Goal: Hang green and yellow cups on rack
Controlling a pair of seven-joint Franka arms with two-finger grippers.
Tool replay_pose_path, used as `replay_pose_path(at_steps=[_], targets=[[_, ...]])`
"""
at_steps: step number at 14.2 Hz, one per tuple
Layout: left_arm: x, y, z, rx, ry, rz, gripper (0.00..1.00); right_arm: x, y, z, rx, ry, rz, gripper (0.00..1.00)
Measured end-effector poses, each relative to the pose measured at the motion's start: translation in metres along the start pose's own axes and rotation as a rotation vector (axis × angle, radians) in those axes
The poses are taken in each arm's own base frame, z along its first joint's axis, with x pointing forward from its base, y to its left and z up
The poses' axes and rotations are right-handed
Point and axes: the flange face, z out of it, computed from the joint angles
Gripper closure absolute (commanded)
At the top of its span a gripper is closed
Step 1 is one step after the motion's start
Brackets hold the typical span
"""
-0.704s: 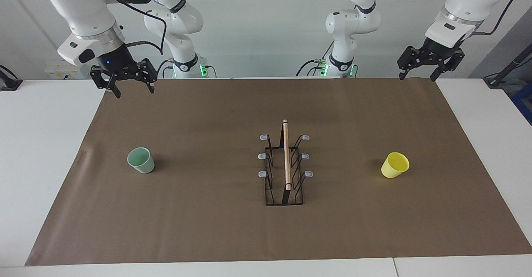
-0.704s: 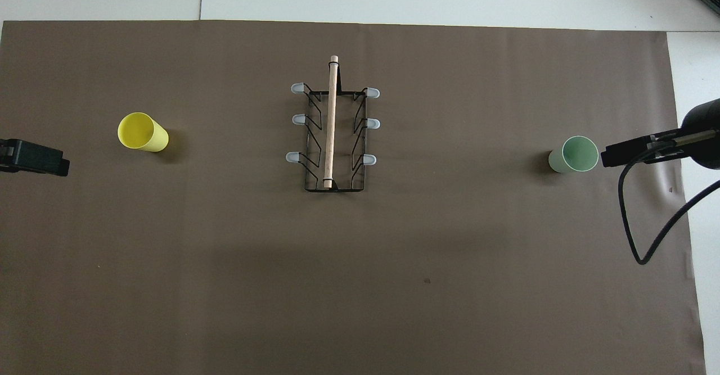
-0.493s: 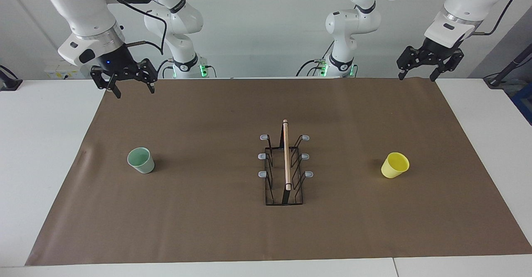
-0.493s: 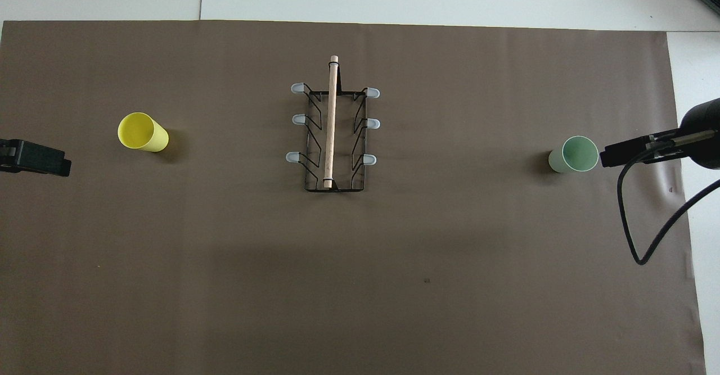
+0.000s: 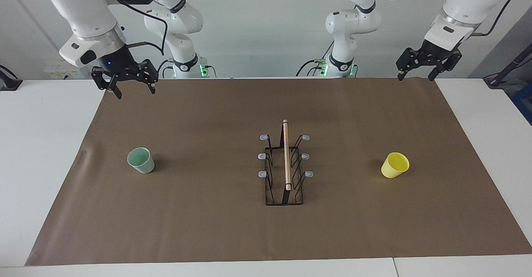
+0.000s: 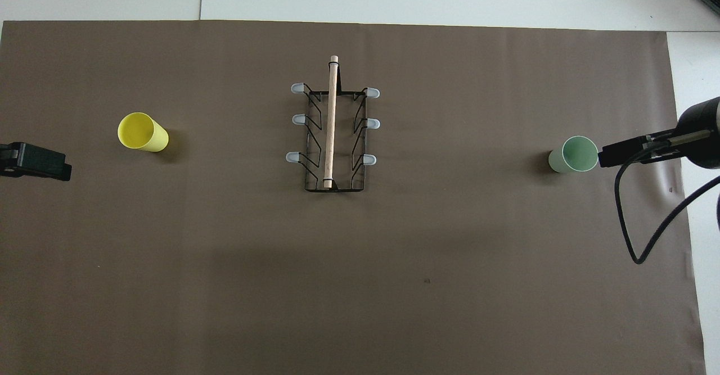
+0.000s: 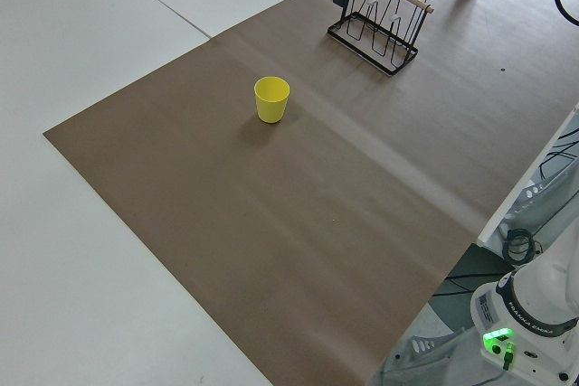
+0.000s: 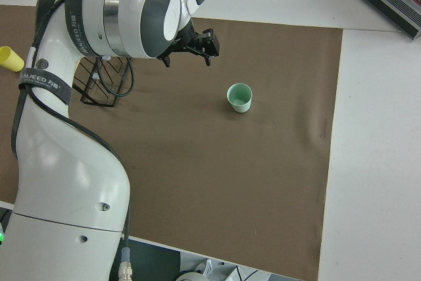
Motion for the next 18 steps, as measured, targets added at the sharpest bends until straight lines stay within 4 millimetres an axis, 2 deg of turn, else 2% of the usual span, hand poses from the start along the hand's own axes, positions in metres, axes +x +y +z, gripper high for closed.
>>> replay_pose_path(at_steps=[2, 3, 6, 8, 11, 13, 15, 18], targets=[[0.007, -0.011, 0.019, -0.003, -0.022, -0.039, 0.00, 0.005, -0.002, 0.008, -0.025, -0.009, -0.011, 0.00], [0.019, -0.023, 0.035, -0.006, -0.021, -0.090, 0.00, 0.010, -0.004, 0.016, -0.039, -0.020, -0.019, 0.00], [0.066, -0.062, 0.099, -0.014, -0.018, -0.229, 0.00, 0.028, -0.014, 0.047, -0.119, -0.062, -0.083, 0.00], [0.096, -0.084, 0.143, -0.020, -0.021, -0.332, 0.00, 0.037, -0.026, 0.065, -0.207, -0.109, -0.207, 0.00], [0.126, -0.120, 0.201, -0.135, -0.040, -0.632, 0.00, 0.045, -0.027, 0.082, -0.334, -0.184, -0.411, 0.00], [0.129, -0.159, 0.231, -0.295, -0.073, -0.875, 0.00, 0.047, -0.025, 0.089, -0.419, -0.251, -0.569, 0.00], [0.120, -0.188, 0.257, -0.434, -0.136, -1.136, 0.00, 0.047, -0.037, 0.102, -0.507, -0.323, -0.700, 0.00], [0.099, -0.197, 0.302, -0.647, -0.265, -1.447, 0.00, 0.045, -0.057, 0.115, -0.543, -0.361, -0.755, 0.00]])
